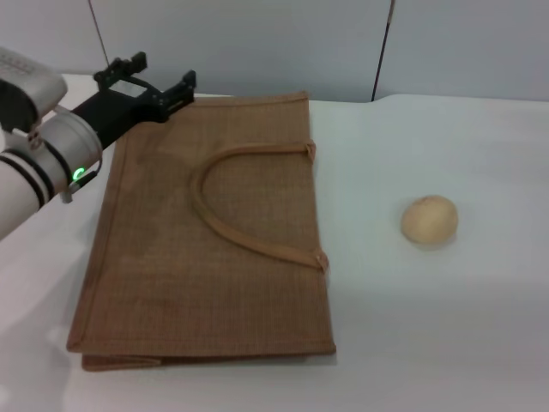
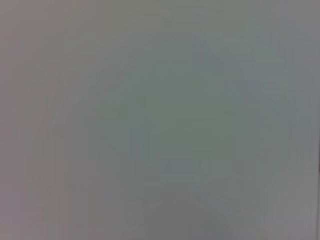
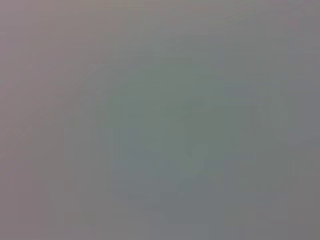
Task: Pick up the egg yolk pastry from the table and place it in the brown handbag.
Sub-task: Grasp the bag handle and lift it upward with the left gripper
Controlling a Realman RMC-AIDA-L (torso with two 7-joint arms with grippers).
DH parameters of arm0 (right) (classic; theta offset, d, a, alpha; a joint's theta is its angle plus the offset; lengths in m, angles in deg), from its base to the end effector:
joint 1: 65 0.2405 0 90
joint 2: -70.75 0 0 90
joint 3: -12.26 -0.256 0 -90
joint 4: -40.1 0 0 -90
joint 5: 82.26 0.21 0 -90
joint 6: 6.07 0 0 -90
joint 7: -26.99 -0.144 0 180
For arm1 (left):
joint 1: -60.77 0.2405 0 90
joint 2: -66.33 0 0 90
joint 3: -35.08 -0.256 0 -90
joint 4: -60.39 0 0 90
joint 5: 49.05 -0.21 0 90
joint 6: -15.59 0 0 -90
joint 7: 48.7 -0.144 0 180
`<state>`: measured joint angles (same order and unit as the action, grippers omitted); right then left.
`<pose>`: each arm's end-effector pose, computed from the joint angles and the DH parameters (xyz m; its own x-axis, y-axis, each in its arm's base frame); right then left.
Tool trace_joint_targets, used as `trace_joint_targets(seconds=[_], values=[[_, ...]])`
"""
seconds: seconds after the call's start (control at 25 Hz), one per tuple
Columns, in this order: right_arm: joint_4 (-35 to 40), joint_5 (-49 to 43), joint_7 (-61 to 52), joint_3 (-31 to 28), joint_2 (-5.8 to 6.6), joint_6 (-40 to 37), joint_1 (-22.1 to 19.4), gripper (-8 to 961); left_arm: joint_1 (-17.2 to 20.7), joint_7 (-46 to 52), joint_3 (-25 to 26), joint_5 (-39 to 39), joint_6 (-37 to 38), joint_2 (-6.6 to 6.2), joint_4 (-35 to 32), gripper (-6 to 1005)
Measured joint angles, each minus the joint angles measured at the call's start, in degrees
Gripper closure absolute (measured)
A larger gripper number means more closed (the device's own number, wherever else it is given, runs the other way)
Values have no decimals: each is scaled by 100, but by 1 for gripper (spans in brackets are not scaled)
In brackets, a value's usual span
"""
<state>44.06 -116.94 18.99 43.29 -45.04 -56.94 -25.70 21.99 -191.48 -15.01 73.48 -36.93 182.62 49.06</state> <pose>0.3333 0.4181 0.0585 0.7557 -0.0073 -0.6549 -0.6516 0.0923 -0.7529 -0.2795 0.4207 0.0052 0.7578 0.0809 0.6474 0.6117 -0.4332 -0.6619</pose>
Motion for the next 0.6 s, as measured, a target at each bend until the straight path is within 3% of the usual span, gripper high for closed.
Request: trace_joint_targets(seconds=[0.32, 0.6], values=[[11, -4, 0, 0, 15, 17, -21, 93, -30, 977, 0, -962, 275, 5, -539, 122], [87, -6, 0, 6, 21, 187, -31, 93, -6, 1355, 0, -1285, 215, 39, -1032, 125]])
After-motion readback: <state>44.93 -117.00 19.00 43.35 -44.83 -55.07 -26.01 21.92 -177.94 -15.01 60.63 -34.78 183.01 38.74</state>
